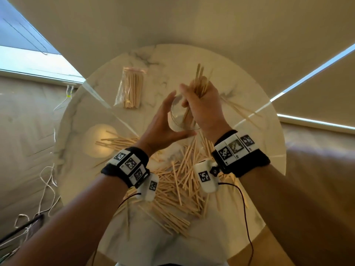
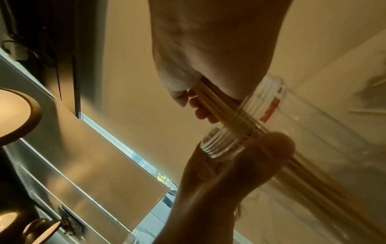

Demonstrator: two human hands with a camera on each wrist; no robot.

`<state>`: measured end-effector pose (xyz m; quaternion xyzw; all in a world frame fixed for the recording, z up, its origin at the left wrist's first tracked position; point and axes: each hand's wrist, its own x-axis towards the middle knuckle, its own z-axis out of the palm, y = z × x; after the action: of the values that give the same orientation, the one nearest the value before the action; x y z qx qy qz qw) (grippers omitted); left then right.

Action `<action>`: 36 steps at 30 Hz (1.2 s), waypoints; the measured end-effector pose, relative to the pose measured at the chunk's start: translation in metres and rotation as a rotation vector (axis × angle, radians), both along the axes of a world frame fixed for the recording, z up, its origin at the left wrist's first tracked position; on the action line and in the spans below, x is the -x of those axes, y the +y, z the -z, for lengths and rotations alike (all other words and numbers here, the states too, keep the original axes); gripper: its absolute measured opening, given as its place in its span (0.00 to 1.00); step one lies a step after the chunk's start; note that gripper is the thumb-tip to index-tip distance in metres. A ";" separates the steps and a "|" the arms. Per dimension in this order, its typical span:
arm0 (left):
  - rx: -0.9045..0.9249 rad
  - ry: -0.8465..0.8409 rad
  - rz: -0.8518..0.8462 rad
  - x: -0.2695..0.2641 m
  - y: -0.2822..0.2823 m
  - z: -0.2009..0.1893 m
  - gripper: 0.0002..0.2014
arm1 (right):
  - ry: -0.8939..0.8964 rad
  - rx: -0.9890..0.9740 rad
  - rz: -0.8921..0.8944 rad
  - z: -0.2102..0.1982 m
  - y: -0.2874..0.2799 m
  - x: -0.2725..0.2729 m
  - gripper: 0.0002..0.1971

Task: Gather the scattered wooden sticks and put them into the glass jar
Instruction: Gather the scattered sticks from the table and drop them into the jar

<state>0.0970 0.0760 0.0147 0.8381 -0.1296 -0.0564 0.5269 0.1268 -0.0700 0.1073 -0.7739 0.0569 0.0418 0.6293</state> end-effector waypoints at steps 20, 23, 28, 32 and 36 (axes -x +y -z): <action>-0.163 0.207 -0.189 0.067 0.007 0.015 0.34 | 0.395 0.546 0.049 0.034 -0.143 0.052 0.12; -0.322 0.245 -0.113 0.108 0.000 0.031 0.21 | 0.788 0.752 -0.061 0.075 -0.157 0.109 0.22; -0.526 0.168 0.091 0.135 -0.036 0.040 0.19 | 0.695 0.657 0.063 0.103 -0.110 0.159 0.19; -0.490 0.247 0.127 0.123 -0.067 0.031 0.18 | 0.494 0.521 0.057 0.103 -0.073 0.153 0.20; -0.387 0.319 0.038 0.110 -0.062 0.020 0.16 | 0.423 0.553 0.054 0.099 -0.071 0.147 0.30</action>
<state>-0.0127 0.0143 -0.0048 0.9013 -0.0476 -0.2216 0.3692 -0.0198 -0.1413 0.0081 -0.8876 0.2159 0.1675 0.3709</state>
